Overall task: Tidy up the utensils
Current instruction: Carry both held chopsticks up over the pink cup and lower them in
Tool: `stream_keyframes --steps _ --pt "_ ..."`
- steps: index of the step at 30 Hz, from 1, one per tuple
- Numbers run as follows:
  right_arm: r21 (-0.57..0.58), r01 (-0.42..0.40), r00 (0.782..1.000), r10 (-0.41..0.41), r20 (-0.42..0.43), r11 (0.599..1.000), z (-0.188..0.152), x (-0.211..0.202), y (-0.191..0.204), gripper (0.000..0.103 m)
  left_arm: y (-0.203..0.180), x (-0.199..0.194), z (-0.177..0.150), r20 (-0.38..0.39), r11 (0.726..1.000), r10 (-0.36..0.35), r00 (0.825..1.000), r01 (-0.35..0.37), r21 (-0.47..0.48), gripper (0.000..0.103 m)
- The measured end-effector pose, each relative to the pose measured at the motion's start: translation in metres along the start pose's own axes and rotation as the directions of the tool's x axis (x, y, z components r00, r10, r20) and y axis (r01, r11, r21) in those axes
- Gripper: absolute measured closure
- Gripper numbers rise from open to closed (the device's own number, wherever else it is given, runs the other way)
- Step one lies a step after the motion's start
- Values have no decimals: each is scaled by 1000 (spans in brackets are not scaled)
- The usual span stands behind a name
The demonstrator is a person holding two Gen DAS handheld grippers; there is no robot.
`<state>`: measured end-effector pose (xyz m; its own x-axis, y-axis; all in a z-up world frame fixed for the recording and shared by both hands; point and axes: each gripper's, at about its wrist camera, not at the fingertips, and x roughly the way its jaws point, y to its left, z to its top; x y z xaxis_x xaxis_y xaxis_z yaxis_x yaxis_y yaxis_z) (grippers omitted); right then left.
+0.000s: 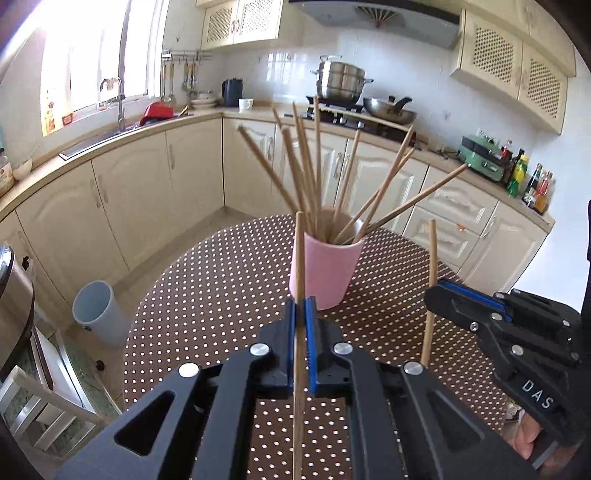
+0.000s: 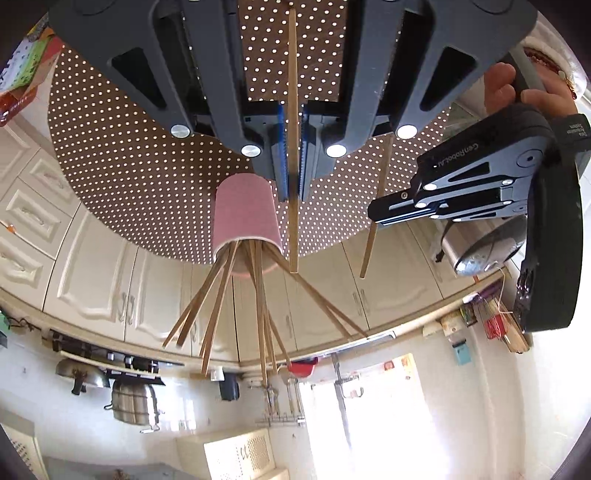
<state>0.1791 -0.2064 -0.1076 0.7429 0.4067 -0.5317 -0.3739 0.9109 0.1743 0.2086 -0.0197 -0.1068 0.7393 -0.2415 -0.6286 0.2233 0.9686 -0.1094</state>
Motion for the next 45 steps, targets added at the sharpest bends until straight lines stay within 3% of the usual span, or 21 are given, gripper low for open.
stream_keyframes --steps 12,25,45 --pt "-25 25 997 -24 67 999 8 -33 12 97 -15 -42 10 100 998 -65 993 66 -7 97" --pt "-50 47 990 -40 137 998 32 -45 10 97 -34 -60 37 224 999 -41 974 35 30 97" --pt "-3 38 965 -36 261 999 79 -39 -12 97 -40 -65 108 453 999 -14 891 32 -34 97"
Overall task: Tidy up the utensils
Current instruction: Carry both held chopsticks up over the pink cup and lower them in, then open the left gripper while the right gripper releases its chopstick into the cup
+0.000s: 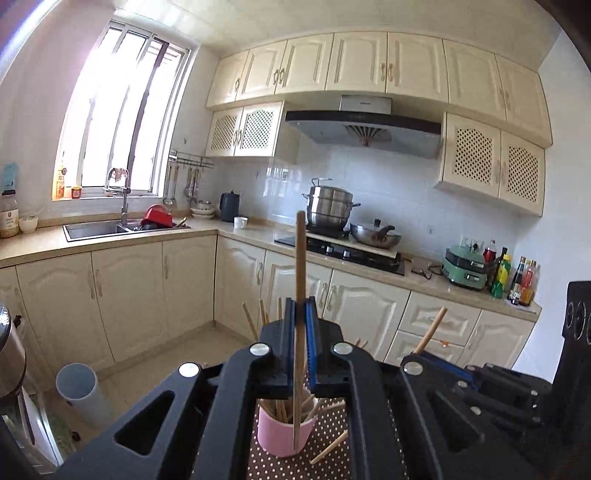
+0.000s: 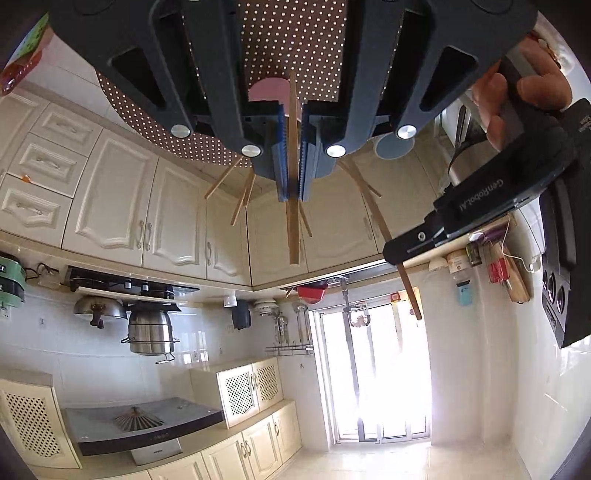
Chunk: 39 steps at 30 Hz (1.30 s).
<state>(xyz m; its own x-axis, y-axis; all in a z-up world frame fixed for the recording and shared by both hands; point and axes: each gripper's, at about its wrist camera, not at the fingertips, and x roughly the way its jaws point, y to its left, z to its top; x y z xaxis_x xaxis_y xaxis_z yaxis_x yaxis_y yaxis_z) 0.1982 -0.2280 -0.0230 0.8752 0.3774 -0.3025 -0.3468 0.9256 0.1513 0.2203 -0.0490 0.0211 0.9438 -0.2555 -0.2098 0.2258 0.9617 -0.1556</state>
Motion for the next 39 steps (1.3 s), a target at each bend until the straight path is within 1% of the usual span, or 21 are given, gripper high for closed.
stream_keyframes --steps 6,10,12,15,21,26,33,34,35,37,39 --pt "12 -8 1000 7 14 1000 3 10 -6 97 5 12 10 68 999 39 997 -37 -25 97" --pt "17 -8 1000 7 20 1000 3 15 -8 97 1 27 5 70 999 43 997 -42 -5 97" --pt "19 -7 1000 7 22 1000 3 17 -8 97 2 33 1 57 1000 24 998 -24 -3 97" --pt "21 -4 1000 3 25 1000 2 19 -9 97 2 40 -5 56 1000 30 998 -30 8 97" --pt "26 -5 1000 4 29 1000 3 22 -13 97 2 51 -17 21 999 25 999 -25 25 97" --pt "33 -11 999 10 39 999 5 22 -13 97 0 54 -28 3 999 33 999 -33 36 97" --pt "33 -10 999 9 51 999 7 21 -11 97 4 64 -39 -53 996 63 997 -59 59 96" --pt "34 -10 998 8 55 999 8 21 -11 97 5 64 -40 -58 996 65 996 -61 62 94" --pt "35 -8 998 6 57 999 8 21 -10 97 5 64 -40 -67 996 70 995 -66 66 78" --pt "39 -10 998 7 66 999 9 20 -10 97 7 61 -41 -55 995 81 995 -78 65 64" --pt "40 -9 997 7 73 999 11 20 -8 97 9 58 -40 -45 995 82 996 -80 62 64"
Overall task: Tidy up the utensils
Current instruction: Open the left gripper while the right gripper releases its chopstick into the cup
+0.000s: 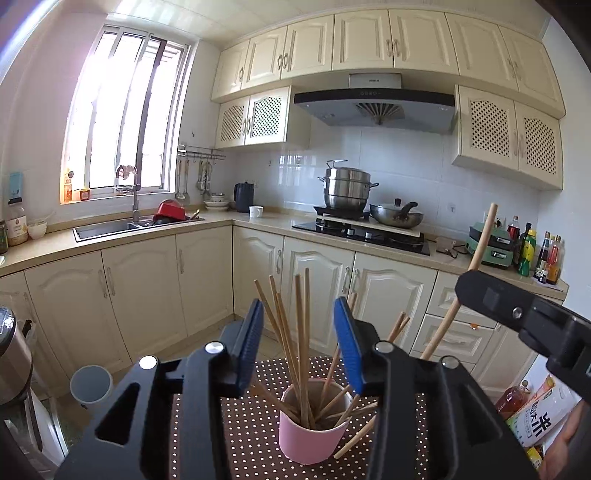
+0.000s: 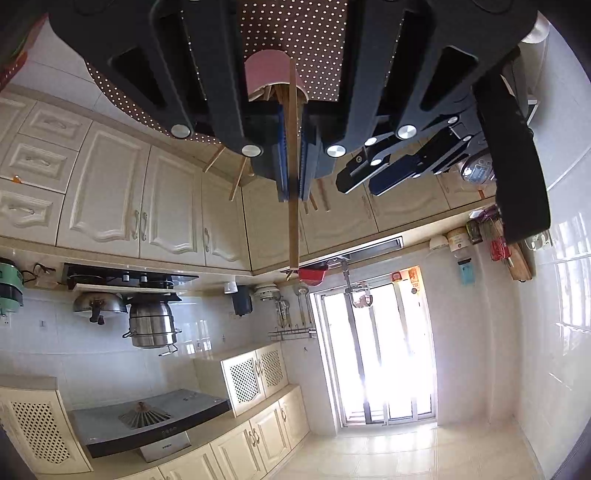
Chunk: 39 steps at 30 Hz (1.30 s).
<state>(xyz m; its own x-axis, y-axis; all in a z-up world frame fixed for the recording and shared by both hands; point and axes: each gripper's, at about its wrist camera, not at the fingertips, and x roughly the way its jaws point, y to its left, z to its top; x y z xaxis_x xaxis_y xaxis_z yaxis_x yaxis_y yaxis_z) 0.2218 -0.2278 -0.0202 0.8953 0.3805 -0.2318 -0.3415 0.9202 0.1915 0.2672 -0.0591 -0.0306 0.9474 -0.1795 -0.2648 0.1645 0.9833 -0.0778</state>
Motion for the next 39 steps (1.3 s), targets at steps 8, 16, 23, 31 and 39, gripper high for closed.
stream_keyframes --steps 8,16,23,31,39 --pt "-15 19 999 -18 49 1000 5 -1 8 97 14 -21 4 40 998 55 998 -55 -9 55" --pt "-27 41 995 -38 94 999 13 8 14 97 28 -40 7 69 992 123 990 -124 11 50" --pt "-44 44 994 -39 103 998 15 24 20 97 41 -46 8 65 985 168 984 -169 15 50" --pt "-76 62 993 -54 107 995 12 39 26 97 57 -43 7 53 981 191 980 -192 0 50" --pt "-96 82 994 -74 75 992 1 53 24 97 65 -37 4 36 979 206 978 -206 -5 50"
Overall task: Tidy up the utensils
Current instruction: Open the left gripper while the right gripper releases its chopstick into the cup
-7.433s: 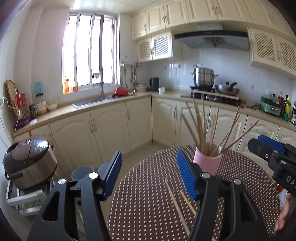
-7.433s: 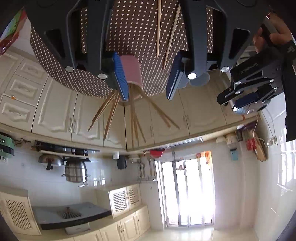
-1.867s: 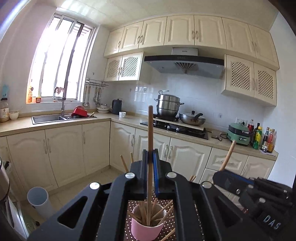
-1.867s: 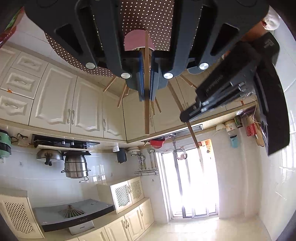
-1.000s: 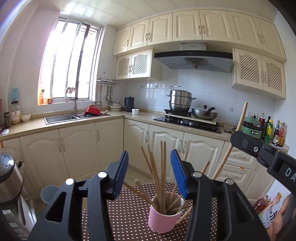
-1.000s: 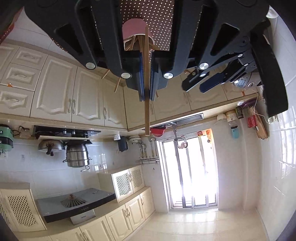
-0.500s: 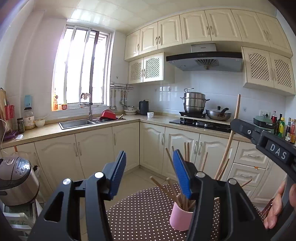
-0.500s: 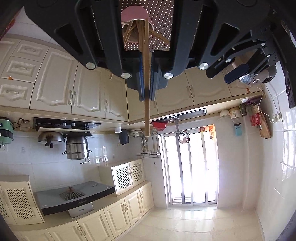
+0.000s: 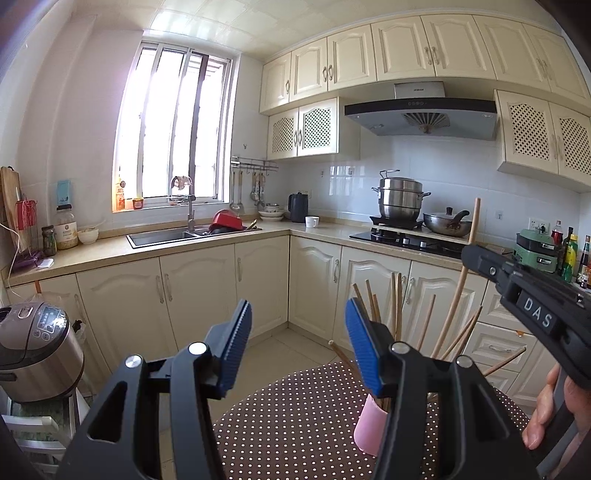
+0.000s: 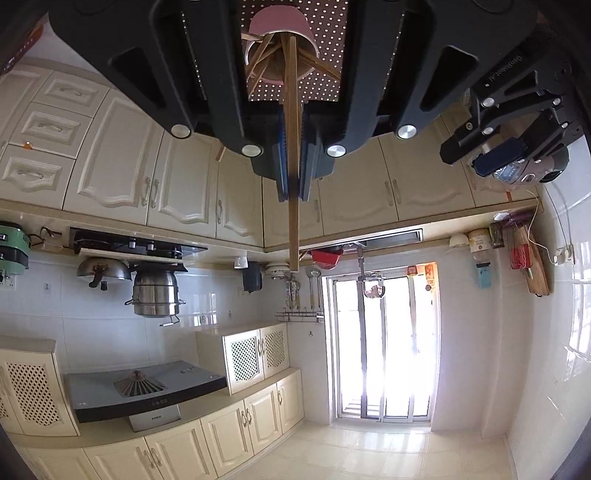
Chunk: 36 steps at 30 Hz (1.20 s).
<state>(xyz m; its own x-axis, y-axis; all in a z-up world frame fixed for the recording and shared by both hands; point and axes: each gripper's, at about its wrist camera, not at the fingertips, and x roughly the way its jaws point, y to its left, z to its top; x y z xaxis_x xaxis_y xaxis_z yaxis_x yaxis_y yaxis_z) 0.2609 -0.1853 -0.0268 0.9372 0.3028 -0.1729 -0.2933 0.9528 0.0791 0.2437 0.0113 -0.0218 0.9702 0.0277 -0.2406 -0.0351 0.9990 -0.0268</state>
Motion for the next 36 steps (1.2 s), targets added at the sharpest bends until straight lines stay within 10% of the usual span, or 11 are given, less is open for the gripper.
stream_keyframes --steps 29,32,34,36 --pt "6 -13 986 13 -166 1000 -56 16 -5 96 -2 -16 -6 13 997 65 998 -66 44 40" --pt "17 -9 988 11 -155 1000 -51 11 -6 82 -1 -22 -6 18 996 69 997 -69 47 38" --pt "24 -3 990 6 -139 1000 -48 5 -6 51 1 -27 -6 22 997 68 997 -69 45 37" --pt "27 -3 992 6 -124 1000 -45 -1 -5 50 2 -32 -5 27 997 66 997 -67 44 37"
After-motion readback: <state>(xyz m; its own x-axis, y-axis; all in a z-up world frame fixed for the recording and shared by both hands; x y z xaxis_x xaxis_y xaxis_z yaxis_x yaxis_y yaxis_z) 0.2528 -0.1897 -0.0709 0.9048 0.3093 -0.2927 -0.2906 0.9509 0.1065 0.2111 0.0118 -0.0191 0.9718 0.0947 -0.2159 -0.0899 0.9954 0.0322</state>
